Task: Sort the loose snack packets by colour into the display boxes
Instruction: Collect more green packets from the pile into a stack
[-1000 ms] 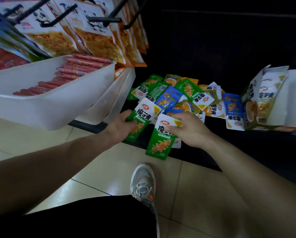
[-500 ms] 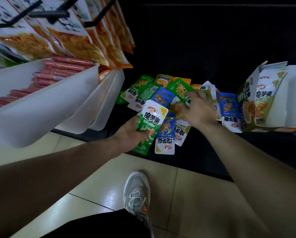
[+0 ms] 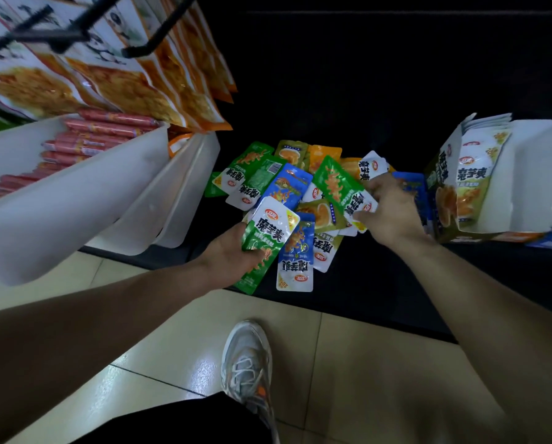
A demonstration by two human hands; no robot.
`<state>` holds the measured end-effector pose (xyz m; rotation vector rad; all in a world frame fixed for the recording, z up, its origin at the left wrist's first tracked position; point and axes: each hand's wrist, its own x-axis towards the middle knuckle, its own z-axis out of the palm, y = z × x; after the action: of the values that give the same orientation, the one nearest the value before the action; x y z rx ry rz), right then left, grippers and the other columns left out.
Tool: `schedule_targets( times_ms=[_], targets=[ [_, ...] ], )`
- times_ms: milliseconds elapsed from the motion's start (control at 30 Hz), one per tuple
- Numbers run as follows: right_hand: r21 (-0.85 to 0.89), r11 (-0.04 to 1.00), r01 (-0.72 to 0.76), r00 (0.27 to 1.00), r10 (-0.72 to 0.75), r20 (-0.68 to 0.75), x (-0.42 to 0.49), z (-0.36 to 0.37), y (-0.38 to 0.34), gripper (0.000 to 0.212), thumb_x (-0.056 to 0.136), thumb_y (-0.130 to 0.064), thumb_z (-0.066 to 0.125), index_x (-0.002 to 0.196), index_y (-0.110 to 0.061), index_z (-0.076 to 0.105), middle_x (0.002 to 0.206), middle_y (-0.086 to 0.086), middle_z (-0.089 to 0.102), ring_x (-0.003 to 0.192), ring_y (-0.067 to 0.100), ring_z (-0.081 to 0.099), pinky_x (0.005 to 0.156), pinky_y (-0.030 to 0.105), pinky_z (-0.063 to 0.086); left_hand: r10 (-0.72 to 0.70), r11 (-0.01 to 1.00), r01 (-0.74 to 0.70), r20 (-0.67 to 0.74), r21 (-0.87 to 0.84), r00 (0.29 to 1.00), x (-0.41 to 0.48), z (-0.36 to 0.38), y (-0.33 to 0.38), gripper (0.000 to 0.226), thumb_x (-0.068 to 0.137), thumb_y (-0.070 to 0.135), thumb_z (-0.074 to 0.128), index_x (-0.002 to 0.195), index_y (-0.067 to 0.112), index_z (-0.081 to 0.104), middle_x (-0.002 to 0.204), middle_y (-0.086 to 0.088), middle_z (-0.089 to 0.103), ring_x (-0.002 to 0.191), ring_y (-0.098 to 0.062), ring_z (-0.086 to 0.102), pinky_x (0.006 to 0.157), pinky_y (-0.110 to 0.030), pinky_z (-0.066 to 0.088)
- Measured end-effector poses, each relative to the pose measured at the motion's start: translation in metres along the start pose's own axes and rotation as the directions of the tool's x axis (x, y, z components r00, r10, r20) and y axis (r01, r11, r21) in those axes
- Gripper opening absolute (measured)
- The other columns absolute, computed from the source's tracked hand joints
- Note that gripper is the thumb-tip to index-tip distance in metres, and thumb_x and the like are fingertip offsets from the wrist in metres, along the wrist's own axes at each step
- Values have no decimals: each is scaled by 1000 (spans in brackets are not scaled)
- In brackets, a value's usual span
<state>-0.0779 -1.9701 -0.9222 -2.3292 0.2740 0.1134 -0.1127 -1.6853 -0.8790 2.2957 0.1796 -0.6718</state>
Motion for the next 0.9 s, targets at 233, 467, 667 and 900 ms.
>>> schedule_targets(
  times_ms=[233, 467, 667, 900],
  targets=[
    [268, 963, 29, 999, -41, 36, -40, -56, -31, 31, 97, -25, 66, 126, -17, 63, 122, -15, 61, 120, 13, 55, 98, 28, 44, 32, 989, -42, -70, -139, 997, -3, -12, 14, 22, 93, 23, 67, 112, 23, 55, 92, 5, 64, 79, -3, 59, 60, -16, 41],
    [218, 969, 112, 953, -167, 253, -44, -44, -90, 5, 89, -27, 75, 87, -24, 72, 92, -5, 73, 89, 12, 68, 77, 33, 50, 4, 877, -21, -36, -480, 999, -17, -11, 36, 35, 93, 10, 63, 125, 22, 57, 114, -4, 67, 105, -20, 62, 83, -20, 49],
    [207, 971, 120, 974, -156, 167, -40, 10, -132, 25, 83, -33, 81, 90, -15, 64, 94, -3, 64, 88, 19, 61, 64, 28, 41, 62, 877, -82, -58, -473, 996, -27, -16, 30, 21, 97, 28, 61, 116, 18, 61, 106, 3, 69, 91, -7, 64, 85, -24, 48],
    [51, 977, 208, 968, -213, 134, -21, 78, -146, 40, 93, -48, 65, 117, -17, 59, 110, 1, 62, 95, 19, 62, 75, 36, 51, -31, 925, -33, -161, -377, 986, -7, -31, -17, 15, 90, 3, 68, 97, 6, 55, 73, -2, 60, 59, -10, 57, 46, -14, 43]
  ],
)
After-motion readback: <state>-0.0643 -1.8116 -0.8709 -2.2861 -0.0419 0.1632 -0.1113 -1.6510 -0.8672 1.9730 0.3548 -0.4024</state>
